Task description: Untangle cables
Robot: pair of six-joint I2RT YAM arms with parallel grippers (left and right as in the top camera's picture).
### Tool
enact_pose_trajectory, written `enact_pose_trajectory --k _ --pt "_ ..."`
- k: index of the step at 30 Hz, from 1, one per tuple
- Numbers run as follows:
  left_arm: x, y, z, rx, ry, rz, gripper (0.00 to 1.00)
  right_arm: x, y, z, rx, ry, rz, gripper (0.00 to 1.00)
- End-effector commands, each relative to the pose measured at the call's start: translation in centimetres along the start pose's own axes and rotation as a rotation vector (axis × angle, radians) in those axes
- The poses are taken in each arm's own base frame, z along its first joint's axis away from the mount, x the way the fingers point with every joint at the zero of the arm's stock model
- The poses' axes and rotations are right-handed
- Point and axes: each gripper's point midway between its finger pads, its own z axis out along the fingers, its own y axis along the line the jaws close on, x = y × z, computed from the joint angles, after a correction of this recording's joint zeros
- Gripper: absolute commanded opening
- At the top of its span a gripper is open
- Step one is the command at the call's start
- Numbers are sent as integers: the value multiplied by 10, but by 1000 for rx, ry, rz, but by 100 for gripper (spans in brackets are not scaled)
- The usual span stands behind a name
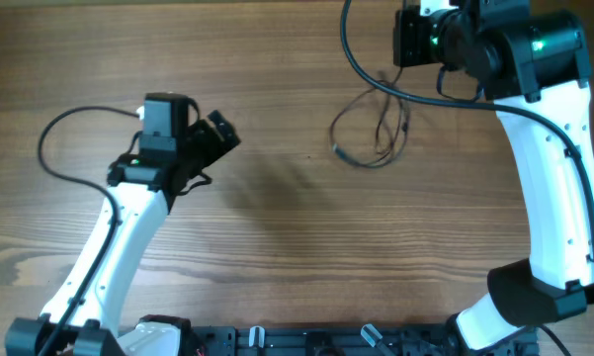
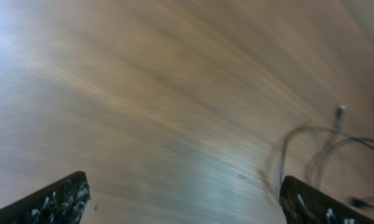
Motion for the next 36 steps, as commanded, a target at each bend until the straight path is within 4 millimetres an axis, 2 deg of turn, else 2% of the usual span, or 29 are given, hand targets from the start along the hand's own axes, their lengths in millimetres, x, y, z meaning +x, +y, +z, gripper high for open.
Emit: enact_pose_trajectory --k 1,3,7,9,14,19,22,24,28,31,36 --pt "30 -60 12 279 127 236 100 4 -2 9 22 20 15 4" --pt "43 -90 16 460 184 330 100 4 -2 8 18 21 14 4" --pt "62 -109 30 638 273 397 100 5 4 9 -15 24 15 4" --pt "85 -124 35 795 339 492 100 6 8 9 -41 31 16 4" --pt "128 -151 26 1068 419 663 100 6 14 8 -72 35 17 4" --pt "170 -176 17 1185 412 834 100 9 31 6 -169 50 18 4" --pt "177 -182 35 1078 335 894 99 11 44 4 -243 62 14 4" --pt "179 -186 55 952 229 976 99 13 48 3 -265 69 14 4" --pt "171 -196 75 786 46 1082 98 17 60 -1 -337 86 -8 4" --pt "158 -200 86 701 -61 1108 100 22 63 -3 -357 108 -5 4" --pt "159 -197 106 695 -92 1136 100 26 68 -6 -392 125 -25 4"
